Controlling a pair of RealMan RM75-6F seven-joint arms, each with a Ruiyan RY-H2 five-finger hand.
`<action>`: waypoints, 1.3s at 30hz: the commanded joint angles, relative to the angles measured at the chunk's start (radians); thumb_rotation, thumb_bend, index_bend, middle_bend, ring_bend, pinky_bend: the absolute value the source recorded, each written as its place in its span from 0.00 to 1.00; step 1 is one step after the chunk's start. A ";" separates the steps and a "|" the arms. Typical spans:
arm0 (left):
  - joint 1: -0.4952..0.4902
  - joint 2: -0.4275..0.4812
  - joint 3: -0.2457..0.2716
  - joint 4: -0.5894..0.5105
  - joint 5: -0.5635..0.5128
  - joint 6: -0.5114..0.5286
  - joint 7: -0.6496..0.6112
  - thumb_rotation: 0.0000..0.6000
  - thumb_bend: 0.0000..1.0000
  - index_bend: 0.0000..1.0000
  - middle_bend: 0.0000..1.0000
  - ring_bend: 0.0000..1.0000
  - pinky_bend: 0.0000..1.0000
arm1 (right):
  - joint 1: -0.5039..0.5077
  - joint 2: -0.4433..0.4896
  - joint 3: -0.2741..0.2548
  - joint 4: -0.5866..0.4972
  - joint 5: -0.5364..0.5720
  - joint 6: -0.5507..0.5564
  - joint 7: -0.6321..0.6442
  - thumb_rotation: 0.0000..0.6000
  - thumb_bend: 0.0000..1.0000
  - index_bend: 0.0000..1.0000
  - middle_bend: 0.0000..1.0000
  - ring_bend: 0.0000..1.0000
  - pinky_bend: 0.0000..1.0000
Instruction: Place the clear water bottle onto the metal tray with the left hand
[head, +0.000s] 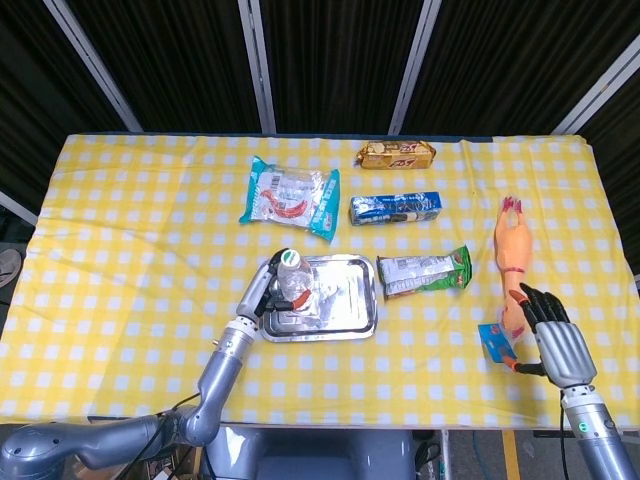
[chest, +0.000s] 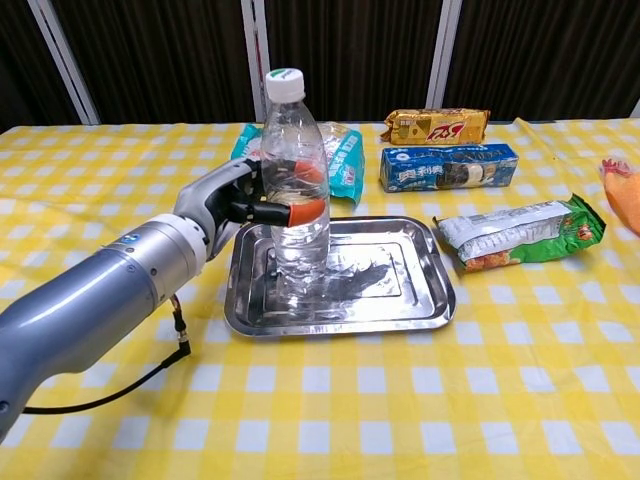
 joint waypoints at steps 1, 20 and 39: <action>-0.006 -0.003 0.014 0.017 0.001 -0.025 0.007 1.00 0.40 0.42 0.36 0.00 0.10 | 0.000 0.001 0.000 0.001 0.002 -0.001 0.000 1.00 0.05 0.11 0.00 0.04 0.00; 0.062 0.168 0.098 -0.135 0.181 -0.014 -0.073 1.00 0.16 0.00 0.01 0.00 0.05 | -0.001 0.010 -0.002 -0.023 0.008 -0.008 -0.011 1.00 0.05 0.11 0.00 0.04 0.00; 0.484 0.454 0.224 0.160 0.347 0.658 0.314 1.00 0.33 0.17 0.13 0.00 0.07 | -0.014 0.019 -0.002 -0.045 -0.024 0.043 -0.030 1.00 0.05 0.11 0.00 0.04 0.00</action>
